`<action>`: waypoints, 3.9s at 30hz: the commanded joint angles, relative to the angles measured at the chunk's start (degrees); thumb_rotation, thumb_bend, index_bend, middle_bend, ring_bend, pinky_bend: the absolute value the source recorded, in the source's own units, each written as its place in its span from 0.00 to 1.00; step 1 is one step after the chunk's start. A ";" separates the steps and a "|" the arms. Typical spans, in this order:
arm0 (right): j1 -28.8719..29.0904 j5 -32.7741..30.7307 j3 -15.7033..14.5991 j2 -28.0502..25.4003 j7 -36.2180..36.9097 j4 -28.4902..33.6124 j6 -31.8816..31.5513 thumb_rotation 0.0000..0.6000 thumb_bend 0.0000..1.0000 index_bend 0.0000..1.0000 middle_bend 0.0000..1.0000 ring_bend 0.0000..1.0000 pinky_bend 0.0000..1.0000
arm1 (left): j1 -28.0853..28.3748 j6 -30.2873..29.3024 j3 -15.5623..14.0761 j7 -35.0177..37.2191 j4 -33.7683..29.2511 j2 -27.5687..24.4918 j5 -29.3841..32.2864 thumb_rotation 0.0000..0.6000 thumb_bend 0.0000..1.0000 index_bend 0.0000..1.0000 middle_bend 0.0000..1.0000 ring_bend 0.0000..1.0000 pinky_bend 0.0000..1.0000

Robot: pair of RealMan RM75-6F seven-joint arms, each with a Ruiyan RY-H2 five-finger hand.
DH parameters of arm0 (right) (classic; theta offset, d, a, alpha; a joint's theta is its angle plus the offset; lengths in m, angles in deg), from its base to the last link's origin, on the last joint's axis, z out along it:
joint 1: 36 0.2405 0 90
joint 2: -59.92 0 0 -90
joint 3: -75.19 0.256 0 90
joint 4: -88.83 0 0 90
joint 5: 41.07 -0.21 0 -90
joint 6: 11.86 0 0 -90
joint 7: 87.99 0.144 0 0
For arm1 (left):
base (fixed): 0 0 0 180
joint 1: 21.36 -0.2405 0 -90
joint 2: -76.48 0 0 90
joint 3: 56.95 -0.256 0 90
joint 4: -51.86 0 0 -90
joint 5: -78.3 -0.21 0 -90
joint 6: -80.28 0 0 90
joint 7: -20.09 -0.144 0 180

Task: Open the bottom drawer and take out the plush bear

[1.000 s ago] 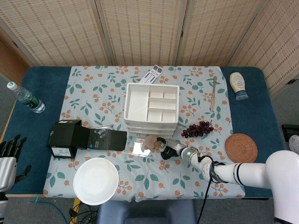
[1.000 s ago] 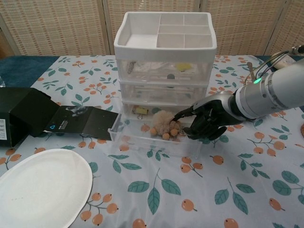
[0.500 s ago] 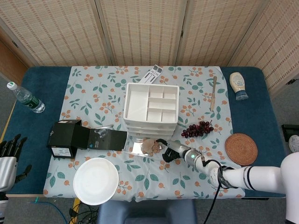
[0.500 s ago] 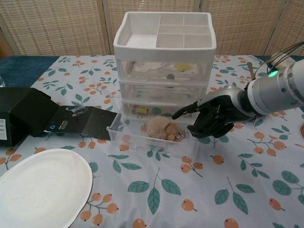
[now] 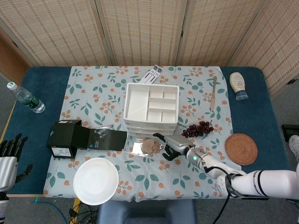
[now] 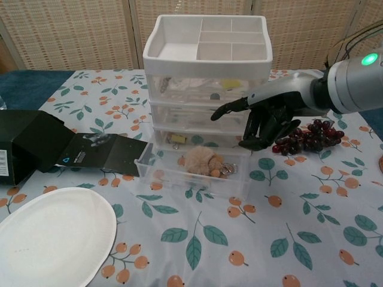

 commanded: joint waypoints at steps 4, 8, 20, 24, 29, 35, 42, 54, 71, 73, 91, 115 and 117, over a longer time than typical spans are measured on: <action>5.02 -2.72 -2.80 6.81 -15.85 -3.35 -9.70 1.00 0.39 0.11 0.92 1.00 1.00 | -0.45 -0.56 -0.21 0.62 0.34 0.11 -0.31 1.00 0.26 0.10 0.07 0.12 0.09; 6.48 -5.29 -2.76 10.96 -21.61 -5.42 -12.51 1.00 0.33 0.13 0.94 1.00 1.00 | -0.81 -0.93 -0.32 1.24 0.80 0.15 -0.39 1.00 0.26 0.10 0.07 0.12 0.09; 7.18 -9.40 -2.99 19.14 -34.27 -8.10 -20.05 1.00 0.30 0.14 0.97 1.00 1.00 | -1.12 -0.99 -0.37 3.10 2.46 0.82 -0.50 1.00 0.26 0.10 0.07 0.12 0.09; 6.67 -9.23 -2.94 20.59 -36.46 -9.31 -20.69 1.00 0.30 0.14 0.97 1.00 1.00 | -1.26 -1.01 -0.41 3.38 2.79 0.92 -0.43 1.00 0.26 0.10 0.07 0.12 0.09; 5.77 -7.59 -2.91 22.35 -38.67 -10.90 -21.17 1.00 0.31 0.15 0.97 1.00 1.00 | -1.55 -1.36 -0.36 3.63 2.98 0.97 -0.38 1.00 0.26 0.10 0.07 0.12 0.09; 4.79 -6.55 -2.39 23.74 -40.30 -12.12 -20.89 1.00 0.33 0.16 0.97 1.00 1.00 | -1.73 -1.47 -0.39 3.77 3.08 1.01 -0.40 1.00 0.26 0.10 0.07 0.12 0.09; 3.76 -5.71 -2.30 25.09 -42.27 -14.06 -20.38 1.00 0.33 0.17 0.97 1.00 1.00 | -1.82 -1.44 -0.35 3.90 3.25 1.10 -0.34 1.00 0.26 0.10 0.07 0.12 0.09; 2.33 -4.80 -1.49 26.83 -44.58 -16.68 -19.54 1.00 0.33 0.25 0.97 1.00 1.00 | -1.82 -1.25 -0.22 3.92 3.42 1.27 -0.22 1.00 0.26 0.10 0.07 0.12 0.09; 0.42 -3.22 0.33 29.25 -46.56 -19.64 -19.69 1.00 0.28 0.41 0.99 1.00 1.00 | -2.11 -1.40 -0.15 4.60 4.02 1.41 -0.07 1.00 0.26 0.11 0.07 0.12 0.09; 0.23 -3.03 0.57 29.38 -46.59 -19.76 -19.66 1.00 0.28 0.45 0.99 1.00 1.00 | -2.14 -1.42 -0.16 4.66 4.08 1.43 -0.11 1.00 0.26 0.11 0.07 0.12 0.09; -1.47 -1.11 2.30 29.26 -47.02 -19.27 -19.71 1.00 0.58 0.60 1.00 1.00 1.00 | -2.09 -1.38 0.02 4.84 4.17 1.44 -0.22 1.00 0.26 0.11 0.07 0.12 0.09; -10.70 15.91 2.23 12.98 -42.08 0.00 -32.61 1.00 0.62 0.61 1.00 1.00 1.00 | -1.29 -1.16 0.50 4.12 3.06 1.06 -0.96 1.00 0.26 0.11 0.07 0.12 0.09; -12.35 17.72 1.31 10.78 -41.02 1.81 -33.49 1.00 0.62 0.61 1.00 1.00 1.00 | -1.15 -1.09 0.52 3.93 2.89 1.09 -1.13 1.00 0.26 0.11 0.07 0.12 0.09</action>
